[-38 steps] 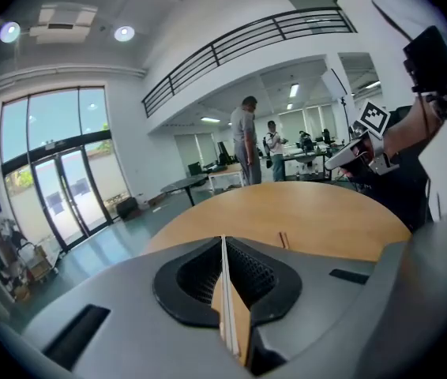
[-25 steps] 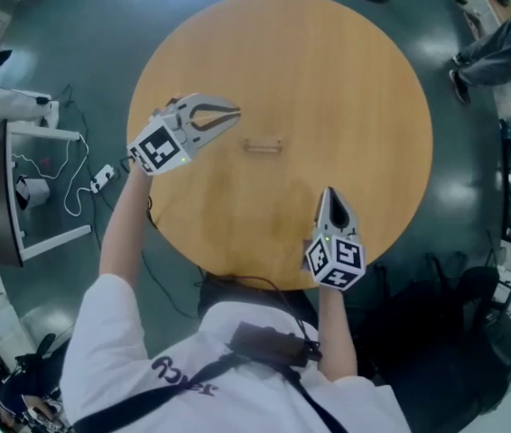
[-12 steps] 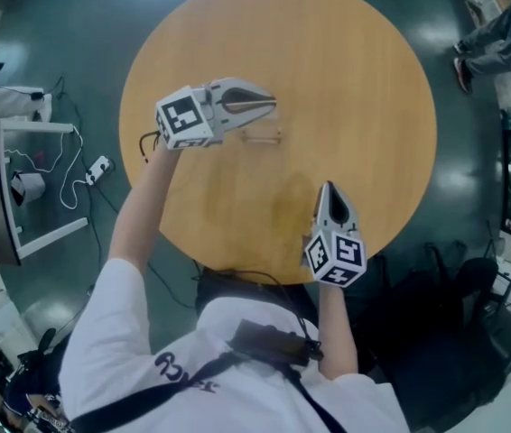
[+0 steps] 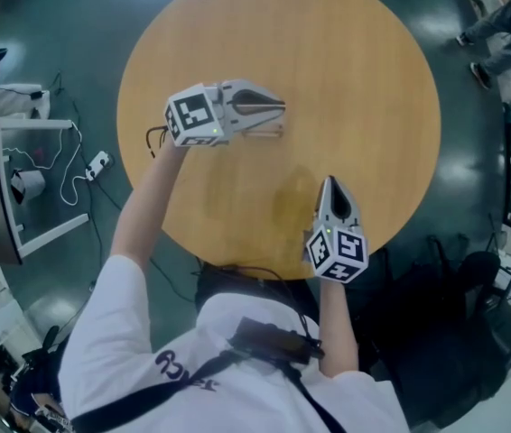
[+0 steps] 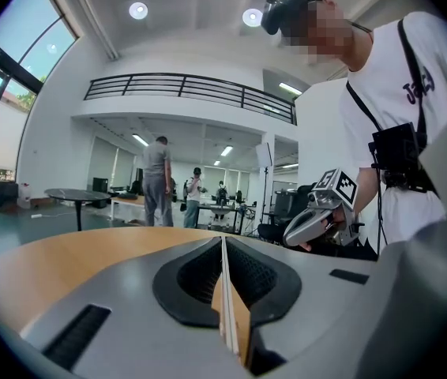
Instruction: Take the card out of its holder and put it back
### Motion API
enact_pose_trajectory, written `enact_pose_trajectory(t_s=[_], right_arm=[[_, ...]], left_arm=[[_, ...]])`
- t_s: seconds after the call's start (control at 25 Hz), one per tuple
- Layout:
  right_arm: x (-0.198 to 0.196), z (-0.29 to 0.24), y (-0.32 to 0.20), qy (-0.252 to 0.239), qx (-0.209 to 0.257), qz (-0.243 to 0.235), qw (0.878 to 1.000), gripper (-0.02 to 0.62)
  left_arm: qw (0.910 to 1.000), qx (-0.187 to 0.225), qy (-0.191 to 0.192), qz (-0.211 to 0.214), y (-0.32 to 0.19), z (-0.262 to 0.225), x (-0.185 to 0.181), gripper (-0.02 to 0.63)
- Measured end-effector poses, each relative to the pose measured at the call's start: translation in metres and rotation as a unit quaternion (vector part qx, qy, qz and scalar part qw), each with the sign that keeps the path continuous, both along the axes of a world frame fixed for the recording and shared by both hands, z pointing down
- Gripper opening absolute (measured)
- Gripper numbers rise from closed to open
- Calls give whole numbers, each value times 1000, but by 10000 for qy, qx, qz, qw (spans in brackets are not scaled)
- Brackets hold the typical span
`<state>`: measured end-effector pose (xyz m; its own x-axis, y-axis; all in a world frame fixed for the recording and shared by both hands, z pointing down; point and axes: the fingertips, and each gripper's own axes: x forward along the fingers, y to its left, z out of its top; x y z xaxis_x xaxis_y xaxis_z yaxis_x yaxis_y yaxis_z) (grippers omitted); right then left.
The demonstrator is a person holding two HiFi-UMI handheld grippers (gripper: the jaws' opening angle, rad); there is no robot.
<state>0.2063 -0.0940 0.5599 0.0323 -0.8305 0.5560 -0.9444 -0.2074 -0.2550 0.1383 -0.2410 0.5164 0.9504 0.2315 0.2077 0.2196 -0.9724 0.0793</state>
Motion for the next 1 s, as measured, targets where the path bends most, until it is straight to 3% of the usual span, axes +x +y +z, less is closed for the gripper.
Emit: enact_pose_trajectory(t_s=[0.64,1.0], right_arm=[[-2,2,4,61,-60,17,10000,18],[-6,4,2,37,-53,12,10000,18]], left_arm=[[9999,-116,-39,-25,6,5,-2,26],[9995,18,-307,65,12,18,-3,26]])
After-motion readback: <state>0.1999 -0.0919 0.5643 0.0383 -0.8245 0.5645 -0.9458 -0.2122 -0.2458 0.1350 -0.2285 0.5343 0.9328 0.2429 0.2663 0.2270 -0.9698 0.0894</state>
